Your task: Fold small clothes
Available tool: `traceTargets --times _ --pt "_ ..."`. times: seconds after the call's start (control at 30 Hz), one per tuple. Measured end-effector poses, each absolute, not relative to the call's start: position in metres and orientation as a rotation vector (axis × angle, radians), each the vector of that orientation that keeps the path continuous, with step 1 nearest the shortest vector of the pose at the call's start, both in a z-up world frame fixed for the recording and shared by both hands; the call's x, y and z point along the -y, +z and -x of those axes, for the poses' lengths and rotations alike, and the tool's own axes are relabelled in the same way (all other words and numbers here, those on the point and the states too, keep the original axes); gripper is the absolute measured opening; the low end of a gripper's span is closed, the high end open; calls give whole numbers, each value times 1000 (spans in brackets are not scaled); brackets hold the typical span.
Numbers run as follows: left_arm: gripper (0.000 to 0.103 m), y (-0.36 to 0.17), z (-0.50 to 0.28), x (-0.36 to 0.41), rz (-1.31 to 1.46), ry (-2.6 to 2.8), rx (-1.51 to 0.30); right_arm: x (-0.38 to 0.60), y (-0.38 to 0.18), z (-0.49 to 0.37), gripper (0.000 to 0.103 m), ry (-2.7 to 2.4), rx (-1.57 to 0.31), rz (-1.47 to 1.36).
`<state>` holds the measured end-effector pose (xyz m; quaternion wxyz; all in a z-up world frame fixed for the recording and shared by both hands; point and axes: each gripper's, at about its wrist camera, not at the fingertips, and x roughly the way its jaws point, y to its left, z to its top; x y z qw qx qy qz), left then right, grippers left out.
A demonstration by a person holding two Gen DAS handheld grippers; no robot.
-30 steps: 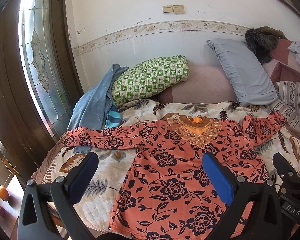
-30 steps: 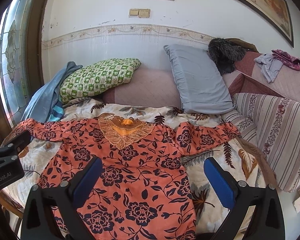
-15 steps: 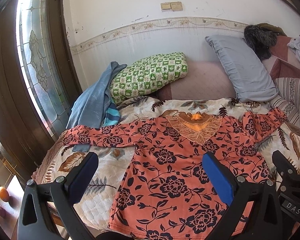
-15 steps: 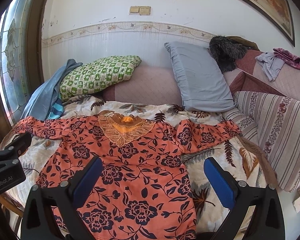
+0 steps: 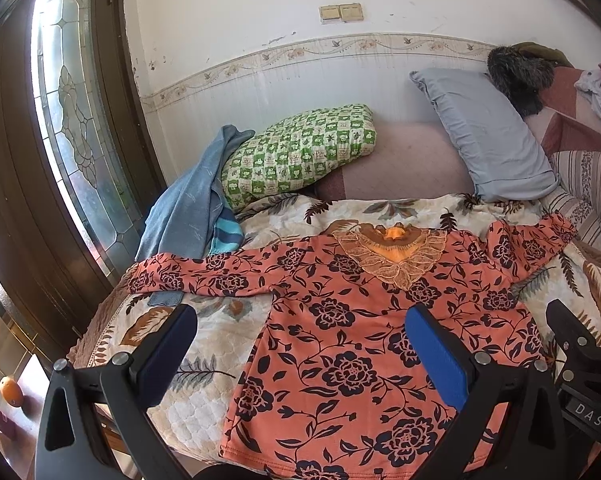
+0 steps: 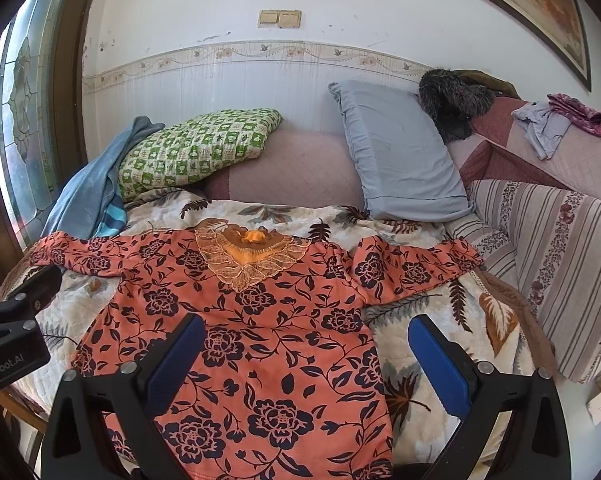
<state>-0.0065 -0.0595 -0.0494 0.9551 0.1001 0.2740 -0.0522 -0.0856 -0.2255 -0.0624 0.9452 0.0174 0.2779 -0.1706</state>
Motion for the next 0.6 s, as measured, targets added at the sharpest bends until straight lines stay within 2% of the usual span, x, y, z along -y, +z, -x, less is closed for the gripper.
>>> traceTargets --times 0.6 --pt "103 -43 5 56 -206 -77 -549 224 -62 83 103 -336 -574 -29"
